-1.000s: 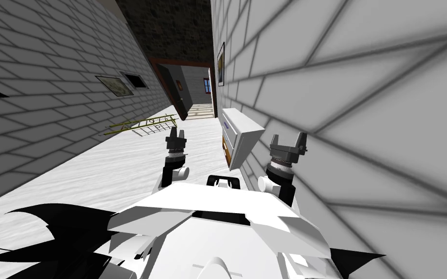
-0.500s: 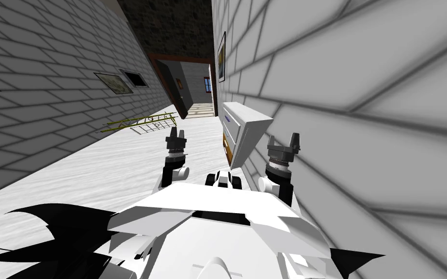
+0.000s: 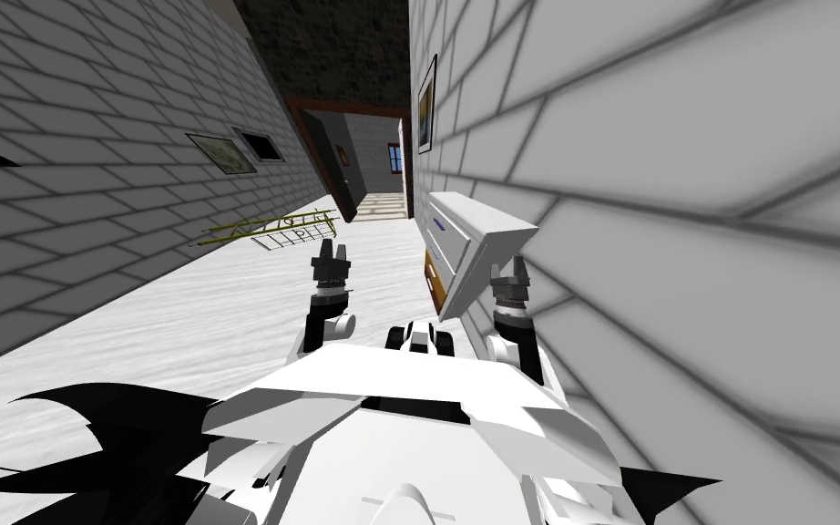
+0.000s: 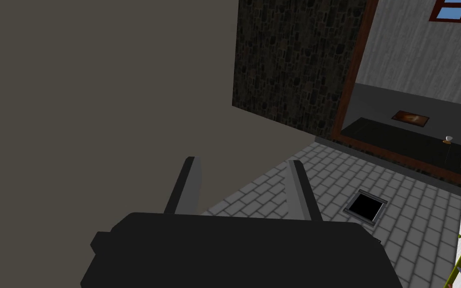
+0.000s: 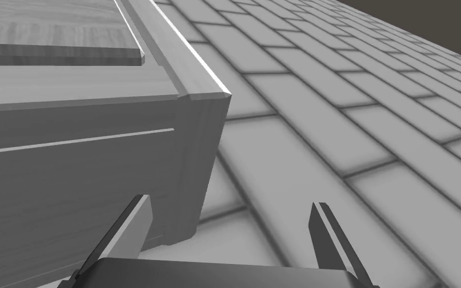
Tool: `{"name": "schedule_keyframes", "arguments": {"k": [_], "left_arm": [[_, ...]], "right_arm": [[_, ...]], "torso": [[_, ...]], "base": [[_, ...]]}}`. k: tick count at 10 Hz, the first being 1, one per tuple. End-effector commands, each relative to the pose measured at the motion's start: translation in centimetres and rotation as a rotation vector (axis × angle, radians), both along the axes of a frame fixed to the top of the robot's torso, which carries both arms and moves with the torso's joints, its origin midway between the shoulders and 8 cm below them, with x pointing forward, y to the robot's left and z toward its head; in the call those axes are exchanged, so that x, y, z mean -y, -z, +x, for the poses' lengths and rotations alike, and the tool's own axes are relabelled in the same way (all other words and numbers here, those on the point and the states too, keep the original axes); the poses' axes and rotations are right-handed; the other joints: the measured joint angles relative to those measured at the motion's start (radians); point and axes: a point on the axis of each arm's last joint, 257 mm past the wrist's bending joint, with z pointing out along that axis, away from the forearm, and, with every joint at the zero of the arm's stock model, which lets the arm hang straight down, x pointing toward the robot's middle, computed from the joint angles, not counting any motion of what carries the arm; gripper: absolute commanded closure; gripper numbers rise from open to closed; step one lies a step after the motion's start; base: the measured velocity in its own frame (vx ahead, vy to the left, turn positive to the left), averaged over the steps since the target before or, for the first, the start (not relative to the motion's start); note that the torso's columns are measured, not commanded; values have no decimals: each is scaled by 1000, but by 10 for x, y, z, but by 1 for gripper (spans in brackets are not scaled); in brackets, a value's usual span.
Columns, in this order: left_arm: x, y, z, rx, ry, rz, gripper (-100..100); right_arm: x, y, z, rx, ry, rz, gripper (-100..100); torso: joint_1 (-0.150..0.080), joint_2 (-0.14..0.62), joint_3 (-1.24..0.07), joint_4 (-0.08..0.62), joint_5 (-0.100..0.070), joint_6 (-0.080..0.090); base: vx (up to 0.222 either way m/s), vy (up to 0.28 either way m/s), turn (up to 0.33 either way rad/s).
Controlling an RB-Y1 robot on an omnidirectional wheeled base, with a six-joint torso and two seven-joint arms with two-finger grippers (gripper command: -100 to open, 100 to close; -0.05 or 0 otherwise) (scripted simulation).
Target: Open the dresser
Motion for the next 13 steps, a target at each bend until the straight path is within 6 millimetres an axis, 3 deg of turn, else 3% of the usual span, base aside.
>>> {"name": "schedule_keyframes", "arguments": {"k": [1,5,6,7,8,9,10,11,12,13], "left_arm": [[0,0,0,0,0,0,0],[0,0,0,0,0,0,0],[0,0,0,0,0,0,0],[0,0,0,0,0,0,0],[0,0,0,0,0,0,0],[0,0,0,0,0,0,0],[0,0,0,0,0,0,0],[0,0,0,0,0,0,0],[0,0,0,0,0,0,0],[0,0,0,0,0,0,0]], "right_arm": [[1,38,13,-105,10,-51,-100],[7,120,32,-328,39,-165,-100],[8,125,32,-341,42,-164,-100],[11,153,35,-415,54,-207,-100],[13,157,35,-426,56,-207,-100],[17,181,37,-494,71,-252,-100],[19,191,36,-515,72,-251,-100],[24,220,34,-584,83,-301,-100],[27,225,33,-604,90,-299,-100],[33,250,30,-669,102,-351,-100]], "torso": [[4,0,0,0,1,0],[3,-2,-1,0,2,0],[2,-1,-1,0,0,0],[0,1,0,0,0,1],[2,1,0,0,1,0],[2,0,0,0,1,0],[4,-1,0,0,1,0],[3,-1,-1,0,1,0],[6,-1,-1,0,2,0],[3,-1,-1,0,1,0]], "base": [[17,127,25],[43,165,61],[35,122,38],[30,136,73],[31,115,37],[32,138,73],[37,128,44],[42,181,73],[50,154,38],[71,175,111]]}}
